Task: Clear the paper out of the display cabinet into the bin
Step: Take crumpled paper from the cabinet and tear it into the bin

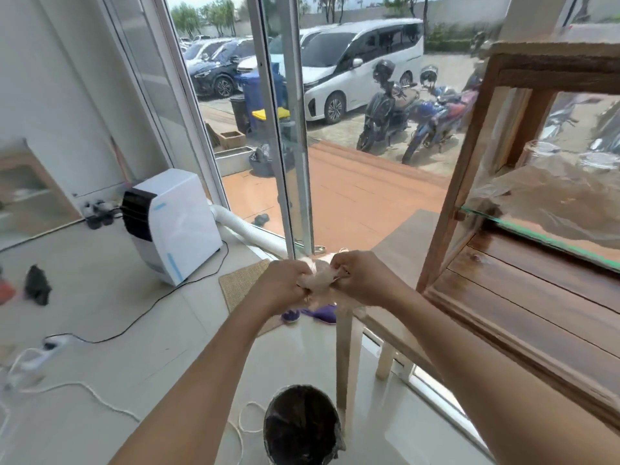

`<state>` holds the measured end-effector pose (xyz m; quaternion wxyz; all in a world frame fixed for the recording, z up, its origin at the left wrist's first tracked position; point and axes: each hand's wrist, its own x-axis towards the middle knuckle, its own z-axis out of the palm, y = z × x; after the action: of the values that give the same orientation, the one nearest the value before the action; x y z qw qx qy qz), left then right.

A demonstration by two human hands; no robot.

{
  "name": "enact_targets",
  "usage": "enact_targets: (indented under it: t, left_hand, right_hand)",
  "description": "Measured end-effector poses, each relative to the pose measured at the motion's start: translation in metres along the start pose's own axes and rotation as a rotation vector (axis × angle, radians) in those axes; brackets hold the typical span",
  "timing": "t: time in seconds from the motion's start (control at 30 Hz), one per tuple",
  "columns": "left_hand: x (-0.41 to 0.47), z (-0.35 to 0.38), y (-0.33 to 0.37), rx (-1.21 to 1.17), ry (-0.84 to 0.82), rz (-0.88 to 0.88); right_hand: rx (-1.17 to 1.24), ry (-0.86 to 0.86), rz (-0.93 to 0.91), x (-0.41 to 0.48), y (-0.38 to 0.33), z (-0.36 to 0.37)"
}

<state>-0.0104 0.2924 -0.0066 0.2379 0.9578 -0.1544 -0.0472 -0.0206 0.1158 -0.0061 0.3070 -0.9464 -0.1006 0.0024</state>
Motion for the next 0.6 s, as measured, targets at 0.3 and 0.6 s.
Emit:
enact_targets:
  t: [0.3, 0.6]
  left_hand:
    - [-0.002, 0.001, -0.101, -0.157, 0.045, -0.204]
    - [0.012, 0.08, -0.185, -0.387, 0.022, -0.469]
  right_hand:
    - [0.114, -0.093, 0.116, 0.053, -0.02, 0.085]
    - [0.476, -0.171, 0.402, 0.083, 0.019, 0.206]
